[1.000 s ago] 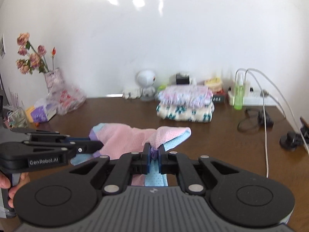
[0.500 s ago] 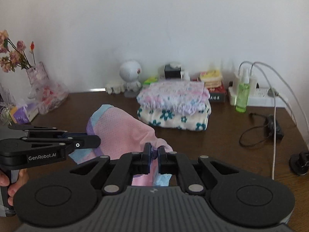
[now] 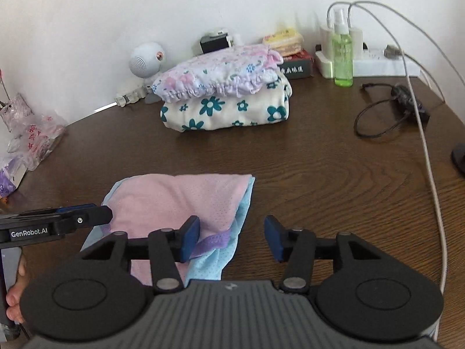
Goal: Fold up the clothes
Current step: 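Carry the folded bundle with both tools onto the clothes stack by the wall, then open both tools to release the bundle and withdraw them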
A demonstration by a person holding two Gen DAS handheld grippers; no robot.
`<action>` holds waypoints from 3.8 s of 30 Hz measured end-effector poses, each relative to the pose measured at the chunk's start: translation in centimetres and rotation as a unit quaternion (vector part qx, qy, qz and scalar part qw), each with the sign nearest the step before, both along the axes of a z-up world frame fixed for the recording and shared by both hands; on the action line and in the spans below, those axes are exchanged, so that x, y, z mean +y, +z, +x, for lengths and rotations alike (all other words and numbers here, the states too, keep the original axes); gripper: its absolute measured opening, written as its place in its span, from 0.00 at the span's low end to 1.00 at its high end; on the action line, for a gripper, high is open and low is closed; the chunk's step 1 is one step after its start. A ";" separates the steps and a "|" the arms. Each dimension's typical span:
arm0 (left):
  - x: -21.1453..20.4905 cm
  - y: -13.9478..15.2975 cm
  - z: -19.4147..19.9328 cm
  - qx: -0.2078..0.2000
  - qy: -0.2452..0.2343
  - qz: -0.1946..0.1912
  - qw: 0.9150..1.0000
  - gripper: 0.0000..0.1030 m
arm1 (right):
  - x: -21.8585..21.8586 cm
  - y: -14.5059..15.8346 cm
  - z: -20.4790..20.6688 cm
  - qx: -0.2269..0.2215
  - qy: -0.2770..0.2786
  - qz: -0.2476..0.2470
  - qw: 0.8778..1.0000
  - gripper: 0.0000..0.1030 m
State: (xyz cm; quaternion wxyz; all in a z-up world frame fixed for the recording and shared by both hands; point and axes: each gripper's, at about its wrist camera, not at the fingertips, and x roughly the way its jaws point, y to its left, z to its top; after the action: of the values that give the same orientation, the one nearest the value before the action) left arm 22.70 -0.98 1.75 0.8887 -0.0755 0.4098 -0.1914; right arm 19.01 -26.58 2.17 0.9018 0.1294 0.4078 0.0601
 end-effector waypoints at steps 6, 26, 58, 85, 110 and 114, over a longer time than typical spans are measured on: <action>-1.5 -0.7 0.0 0.008 -0.009 0.005 1.000 0.07 | 2.8 -0.7 -0.8 -0.026 0.032 -0.028 0.999 0.20; -5.9 13.5 7.4 -0.138 -0.018 -0.047 0.989 0.05 | -1.0 13.3 7.2 -0.155 0.038 -0.041 0.986 0.08; -5.2 6.0 20.0 -0.022 0.029 -0.057 0.998 0.10 | -4.4 7.0 20.5 -0.032 0.005 -0.040 0.999 0.19; -8.1 3.5 14.1 -0.187 0.030 0.036 0.981 0.18 | -4.3 4.2 16.3 -0.171 -0.020 -0.086 0.981 0.12; -3.1 14.3 -4.1 -0.182 0.113 0.060 0.975 0.54 | -2.1 15.1 -0.9 -0.197 -0.055 -0.129 0.970 0.49; -1.7 14.4 -11.4 -0.188 0.098 0.055 0.976 0.90 | -0.6 16.7 -7.7 -0.198 -0.046 -0.142 0.969 0.78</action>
State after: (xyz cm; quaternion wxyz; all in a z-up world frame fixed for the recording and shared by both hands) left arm 11.26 -2.65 16.17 0.9671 -0.0289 0.2358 -0.0913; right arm 11.35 -27.14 18.83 0.9756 0.0040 0.2191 -0.0152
